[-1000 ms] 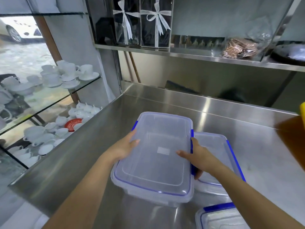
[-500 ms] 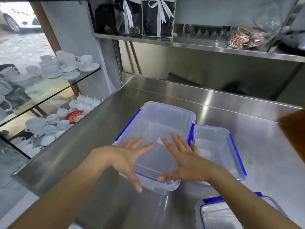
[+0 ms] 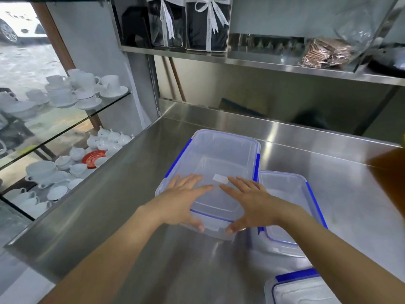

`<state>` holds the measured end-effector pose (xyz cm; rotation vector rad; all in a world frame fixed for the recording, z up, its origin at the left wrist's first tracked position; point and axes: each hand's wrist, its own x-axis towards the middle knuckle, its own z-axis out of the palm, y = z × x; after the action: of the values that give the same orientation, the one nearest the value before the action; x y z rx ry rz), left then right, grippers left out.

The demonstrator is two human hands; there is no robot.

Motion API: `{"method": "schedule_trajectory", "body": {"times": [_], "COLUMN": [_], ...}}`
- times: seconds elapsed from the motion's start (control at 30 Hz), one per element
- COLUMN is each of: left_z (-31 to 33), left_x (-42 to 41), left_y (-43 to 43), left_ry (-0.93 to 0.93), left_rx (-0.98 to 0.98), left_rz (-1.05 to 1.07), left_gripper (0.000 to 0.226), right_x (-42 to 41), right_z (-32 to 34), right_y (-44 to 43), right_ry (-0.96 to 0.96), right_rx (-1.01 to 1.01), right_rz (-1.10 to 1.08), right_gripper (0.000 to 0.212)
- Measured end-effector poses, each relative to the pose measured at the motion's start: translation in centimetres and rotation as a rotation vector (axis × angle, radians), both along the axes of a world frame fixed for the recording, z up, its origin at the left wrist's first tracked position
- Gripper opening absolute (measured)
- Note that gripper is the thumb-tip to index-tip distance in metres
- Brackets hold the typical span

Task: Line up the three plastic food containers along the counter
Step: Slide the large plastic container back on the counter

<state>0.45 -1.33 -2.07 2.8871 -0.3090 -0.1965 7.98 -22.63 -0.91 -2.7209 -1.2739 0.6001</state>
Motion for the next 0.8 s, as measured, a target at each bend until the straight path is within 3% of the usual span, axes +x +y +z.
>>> {"method": "schedule_trajectory", "body": {"times": [0.27,0.37,0.63,0.8], "left_z": [-0.1,-0.5,-2.0,-2.4], "left_x": [5.7,8.3,12.2,12.3], "left_y": [-0.6,-0.8,0.7,0.9], "left_ry": [-0.449,-0.574,-0.618,-0.474], "left_rx": [0.135,0.076,-0.051,-0.135], "left_rz": [0.017,0.002,-0.003,0.058], "left_gripper": [0.055,0.049,0.047,0.044], "right_x": [5.5,7.9,11.5,11.4], "right_z": [-0.1,-0.2,-1.3,-1.9], "right_y": [0.6,1.1,1.5,1.2], "right_ry": [-0.186,-0.248,-0.324,-0.291], "right_rx": [0.047,0.022,0.082,0.15], "right_rz": [-0.169,-0.207,-0.237,-0.262], "right_gripper": [0.08,0.075,0.072,0.073]}}
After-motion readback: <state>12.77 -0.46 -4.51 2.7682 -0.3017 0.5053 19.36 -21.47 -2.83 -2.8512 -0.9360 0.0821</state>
